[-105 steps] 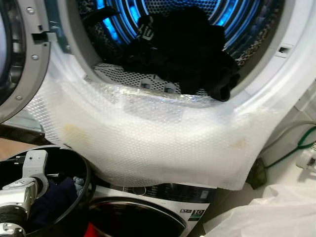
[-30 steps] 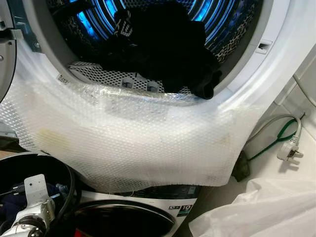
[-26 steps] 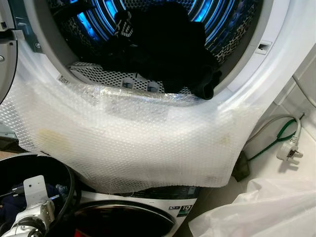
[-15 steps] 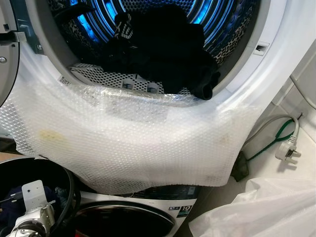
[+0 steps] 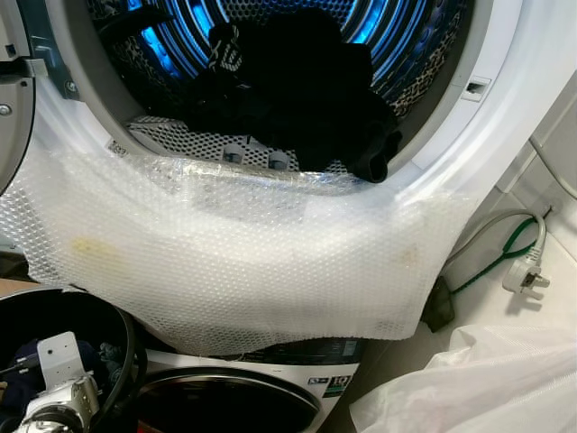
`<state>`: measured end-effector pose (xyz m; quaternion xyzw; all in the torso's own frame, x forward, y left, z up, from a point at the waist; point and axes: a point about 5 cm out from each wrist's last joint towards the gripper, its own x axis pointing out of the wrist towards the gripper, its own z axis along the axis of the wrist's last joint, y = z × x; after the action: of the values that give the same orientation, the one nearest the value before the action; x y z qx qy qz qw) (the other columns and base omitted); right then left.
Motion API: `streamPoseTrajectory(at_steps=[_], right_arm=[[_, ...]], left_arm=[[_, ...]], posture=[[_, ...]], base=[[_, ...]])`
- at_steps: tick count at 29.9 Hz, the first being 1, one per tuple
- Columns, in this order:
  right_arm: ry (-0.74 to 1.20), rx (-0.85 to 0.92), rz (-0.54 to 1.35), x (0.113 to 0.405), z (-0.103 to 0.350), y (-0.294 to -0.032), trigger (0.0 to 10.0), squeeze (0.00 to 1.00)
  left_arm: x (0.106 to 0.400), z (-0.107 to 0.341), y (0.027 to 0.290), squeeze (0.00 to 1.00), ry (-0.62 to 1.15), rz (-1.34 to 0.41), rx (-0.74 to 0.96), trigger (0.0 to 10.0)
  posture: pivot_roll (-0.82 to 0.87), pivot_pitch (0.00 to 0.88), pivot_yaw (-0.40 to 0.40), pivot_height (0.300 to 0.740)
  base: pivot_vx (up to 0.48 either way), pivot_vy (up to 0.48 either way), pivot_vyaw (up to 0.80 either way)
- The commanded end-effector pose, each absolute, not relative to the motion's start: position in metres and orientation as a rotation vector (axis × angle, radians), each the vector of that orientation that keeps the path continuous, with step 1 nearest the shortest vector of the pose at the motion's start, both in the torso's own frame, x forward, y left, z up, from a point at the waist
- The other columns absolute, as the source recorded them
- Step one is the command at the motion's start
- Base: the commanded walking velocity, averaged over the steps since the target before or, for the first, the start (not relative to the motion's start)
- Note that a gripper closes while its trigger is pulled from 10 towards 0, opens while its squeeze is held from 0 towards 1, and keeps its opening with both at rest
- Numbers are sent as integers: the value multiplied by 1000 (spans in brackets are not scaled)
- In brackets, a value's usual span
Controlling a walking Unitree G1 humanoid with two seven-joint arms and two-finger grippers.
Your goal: Clothes washing
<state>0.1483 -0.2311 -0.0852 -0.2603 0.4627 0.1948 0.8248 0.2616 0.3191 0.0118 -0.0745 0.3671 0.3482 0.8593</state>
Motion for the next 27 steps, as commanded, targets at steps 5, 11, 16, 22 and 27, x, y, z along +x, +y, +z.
streamPoseTrajectory(at_steps=[5, 11, 16, 22, 27], right_arm=[[982, -567, 429, 152, -84, -231, 10000, 0], [981, -563, 429, 153, -84, -229, 10000, 0], [980, -559, 433, 155, -85, -225, 10000, 0], [977, -556, 444, 157, -85, -220, 10000, 0], [977, -557, 470, 160, -86, -211, 10000, 0]], left_arm=[[248, -8, 306, 0, 858, 720, -223, 0], [250, -6, 307, 0, 841, 728, -237, 0], [249, -4, 311, 0, 825, 759, -244, 0], [247, -2, 317, 0, 800, 817, -239, 0], [255, 15, 330, 0, 621, 936, -325, 0]], posture=[[-114, 0, -191, 740], [-107, 0, -189, 740], [-98, 0, -182, 740], [-81, 0, -180, 740], [-32, 0, -170, 740]], base=[[0, 0, 0], [0, 0, 0], [0, 0, 0], [0, 0, 0], [0, 0, 0]])
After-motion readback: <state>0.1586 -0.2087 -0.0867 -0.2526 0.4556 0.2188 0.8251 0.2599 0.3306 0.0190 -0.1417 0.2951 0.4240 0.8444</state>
